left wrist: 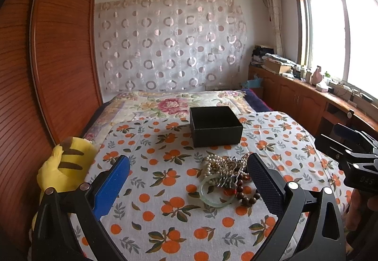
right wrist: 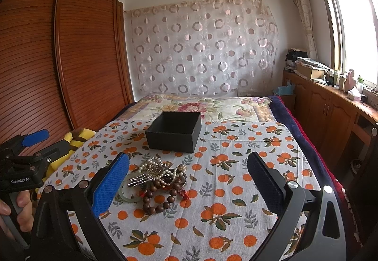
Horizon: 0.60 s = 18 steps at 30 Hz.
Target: Organize jewelry
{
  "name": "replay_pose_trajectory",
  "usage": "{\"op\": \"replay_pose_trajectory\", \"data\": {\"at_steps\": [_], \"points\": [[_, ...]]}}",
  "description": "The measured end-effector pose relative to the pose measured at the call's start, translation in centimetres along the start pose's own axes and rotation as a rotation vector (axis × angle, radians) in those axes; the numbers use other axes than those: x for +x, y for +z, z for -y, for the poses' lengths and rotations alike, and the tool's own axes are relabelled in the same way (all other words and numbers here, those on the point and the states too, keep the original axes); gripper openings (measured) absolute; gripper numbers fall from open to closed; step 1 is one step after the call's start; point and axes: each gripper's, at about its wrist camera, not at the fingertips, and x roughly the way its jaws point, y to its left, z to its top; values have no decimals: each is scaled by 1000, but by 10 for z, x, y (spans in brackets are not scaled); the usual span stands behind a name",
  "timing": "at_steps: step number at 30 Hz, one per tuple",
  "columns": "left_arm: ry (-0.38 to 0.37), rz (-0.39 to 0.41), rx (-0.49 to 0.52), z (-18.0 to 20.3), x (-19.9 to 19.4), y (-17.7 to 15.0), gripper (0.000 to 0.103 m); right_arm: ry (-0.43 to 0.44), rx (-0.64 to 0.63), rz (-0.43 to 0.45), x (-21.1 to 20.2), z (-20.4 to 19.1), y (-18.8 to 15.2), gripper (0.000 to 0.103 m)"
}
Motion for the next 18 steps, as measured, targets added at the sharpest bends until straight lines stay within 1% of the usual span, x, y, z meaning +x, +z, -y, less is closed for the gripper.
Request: {"op": "replay_pose_trajectory", "data": {"at_steps": [7,15,18], "points": [[-22,-57,10,-3,22,-11,96,22,-18,-32,8,-1,-1,101],[-34,-119,31,-4,48,-24,96,46,-49,-99,42,12,-14,88],[-39,-139,41,-5,57,-27,96,51,-61,-127,51,14,-19,81]]}}
